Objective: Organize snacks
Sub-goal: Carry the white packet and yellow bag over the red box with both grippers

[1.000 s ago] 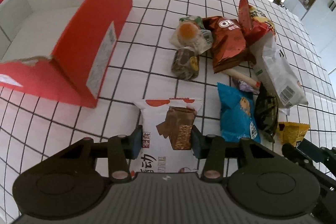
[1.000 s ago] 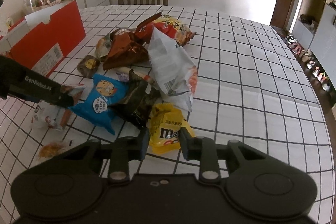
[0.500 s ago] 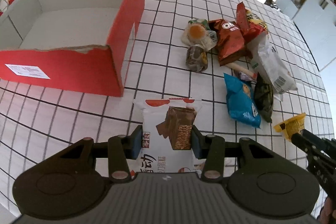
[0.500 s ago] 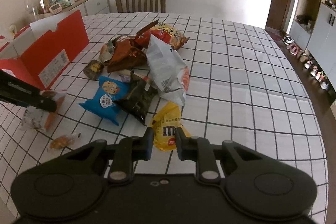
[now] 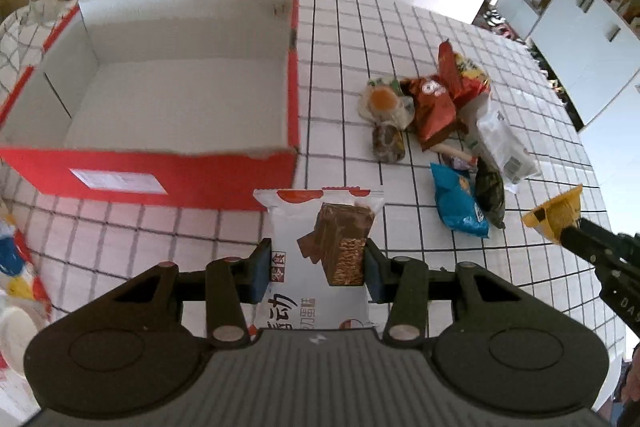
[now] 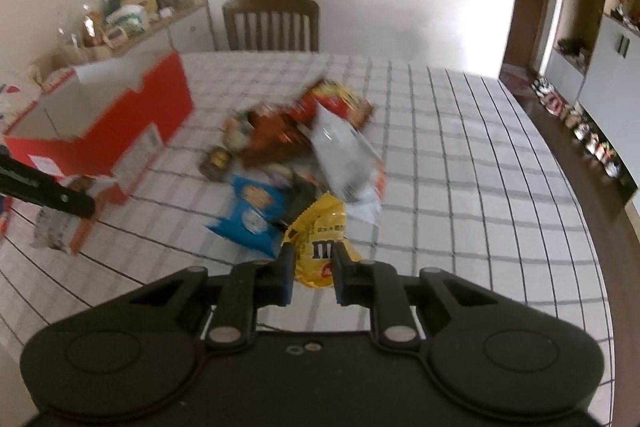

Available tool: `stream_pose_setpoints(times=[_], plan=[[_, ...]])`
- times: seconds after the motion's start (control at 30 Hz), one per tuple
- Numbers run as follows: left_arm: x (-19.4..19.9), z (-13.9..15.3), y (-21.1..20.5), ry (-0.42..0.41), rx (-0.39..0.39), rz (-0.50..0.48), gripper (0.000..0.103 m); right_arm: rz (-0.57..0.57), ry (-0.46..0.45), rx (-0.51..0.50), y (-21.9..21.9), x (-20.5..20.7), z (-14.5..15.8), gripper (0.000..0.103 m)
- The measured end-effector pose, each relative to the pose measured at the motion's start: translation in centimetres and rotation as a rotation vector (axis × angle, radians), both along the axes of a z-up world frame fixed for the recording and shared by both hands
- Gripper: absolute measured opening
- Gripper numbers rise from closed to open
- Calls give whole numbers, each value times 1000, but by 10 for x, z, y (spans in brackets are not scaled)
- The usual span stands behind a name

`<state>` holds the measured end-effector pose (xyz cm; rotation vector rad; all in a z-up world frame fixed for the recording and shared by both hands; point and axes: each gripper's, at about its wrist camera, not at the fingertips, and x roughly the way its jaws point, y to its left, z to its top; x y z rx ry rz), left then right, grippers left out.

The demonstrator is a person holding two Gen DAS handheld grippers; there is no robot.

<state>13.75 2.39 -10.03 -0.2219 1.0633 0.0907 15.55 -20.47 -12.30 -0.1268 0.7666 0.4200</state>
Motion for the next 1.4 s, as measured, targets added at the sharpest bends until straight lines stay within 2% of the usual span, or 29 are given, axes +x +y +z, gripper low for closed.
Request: stream_pose_setpoints(times=[0.07, 0.27, 0.43, 0.53, 0.73, 0.87, 1.13, 1.4], plan=[[-1, 14, 9, -25, 10, -26, 45, 19, -22, 13, 11, -4, 14, 17], [5, 58, 42, -119, 104, -92, 45, 85, -62, 53, 49, -8, 46, 17], [24, 86, 82, -174, 157, -72, 45, 157, -83, 69, 88, -4, 65, 16], [39, 90, 105, -169, 163, -39, 45, 197, -92, 74, 118, 2, 73, 16], [58, 76, 141, -145, 189, 6, 45, 264, -124, 61, 175, 15, 83, 16], [72, 61, 160, -108, 205, 18, 45, 285, -113, 51, 209, 32, 80, 16], [98, 21, 185, -29, 220, 38, 45, 289, -49, 17, 261, 58, 55, 15], [119, -17, 190, 60, 219, 29, 45, 293, 37, -56, 298, 73, 21, 15]])
